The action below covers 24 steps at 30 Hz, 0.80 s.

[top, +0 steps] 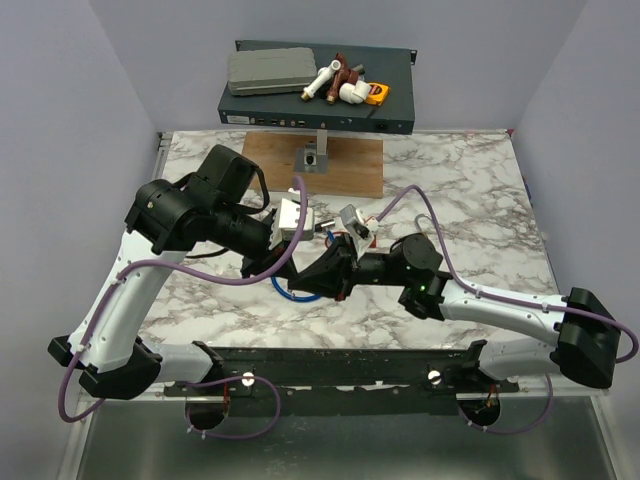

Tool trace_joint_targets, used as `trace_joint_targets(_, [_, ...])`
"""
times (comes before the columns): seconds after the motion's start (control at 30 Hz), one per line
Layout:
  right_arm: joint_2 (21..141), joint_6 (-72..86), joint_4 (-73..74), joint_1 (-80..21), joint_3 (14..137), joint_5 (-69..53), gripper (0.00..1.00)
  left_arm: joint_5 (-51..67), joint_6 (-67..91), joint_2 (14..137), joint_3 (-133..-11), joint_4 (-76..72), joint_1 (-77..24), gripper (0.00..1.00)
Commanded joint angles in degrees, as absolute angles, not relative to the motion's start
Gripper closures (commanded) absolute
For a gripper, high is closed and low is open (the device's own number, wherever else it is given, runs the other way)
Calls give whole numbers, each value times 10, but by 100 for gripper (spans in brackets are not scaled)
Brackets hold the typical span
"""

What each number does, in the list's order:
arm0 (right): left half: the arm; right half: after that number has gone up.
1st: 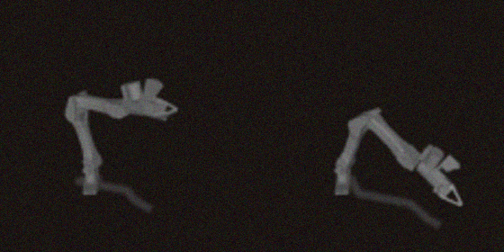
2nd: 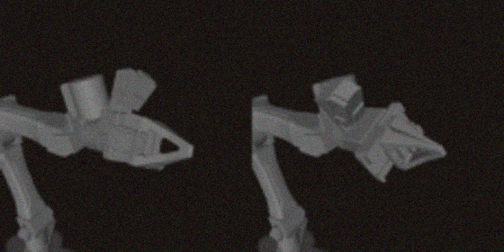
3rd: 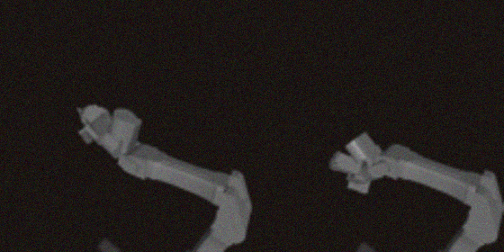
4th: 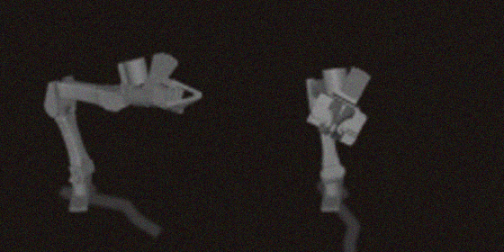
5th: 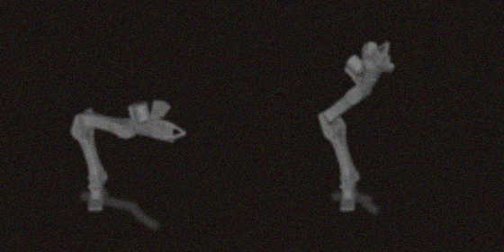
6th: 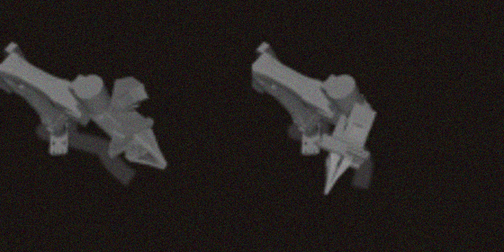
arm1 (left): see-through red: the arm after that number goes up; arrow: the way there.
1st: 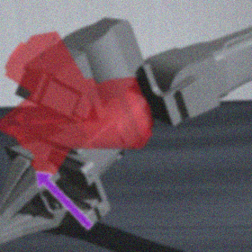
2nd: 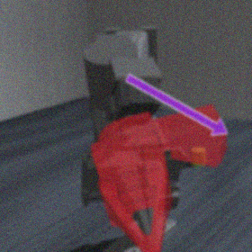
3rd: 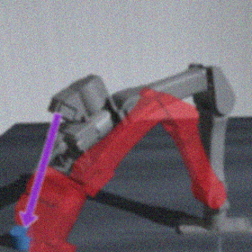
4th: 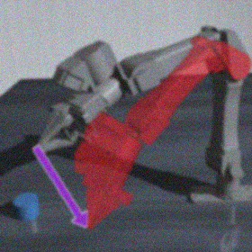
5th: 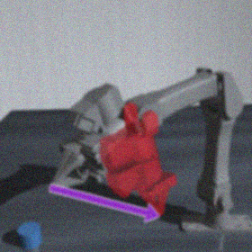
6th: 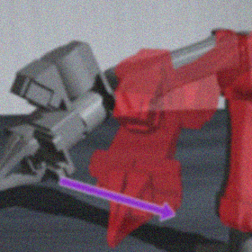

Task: Unlock with the key
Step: Pick up the key from the center of the board.

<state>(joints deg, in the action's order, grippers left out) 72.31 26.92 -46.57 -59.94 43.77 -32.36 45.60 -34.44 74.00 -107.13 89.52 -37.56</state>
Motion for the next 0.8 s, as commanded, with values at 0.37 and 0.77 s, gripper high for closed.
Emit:
trace_joint_targets(0.37, [676,249,-354,-602,441,-320,99,442,-326,757,-1108,906,-374,78])
trace_joint_targets(0.77, [613,204,-178,-602,437,-279,99,423,-319,798,-1128,855,-370,34])
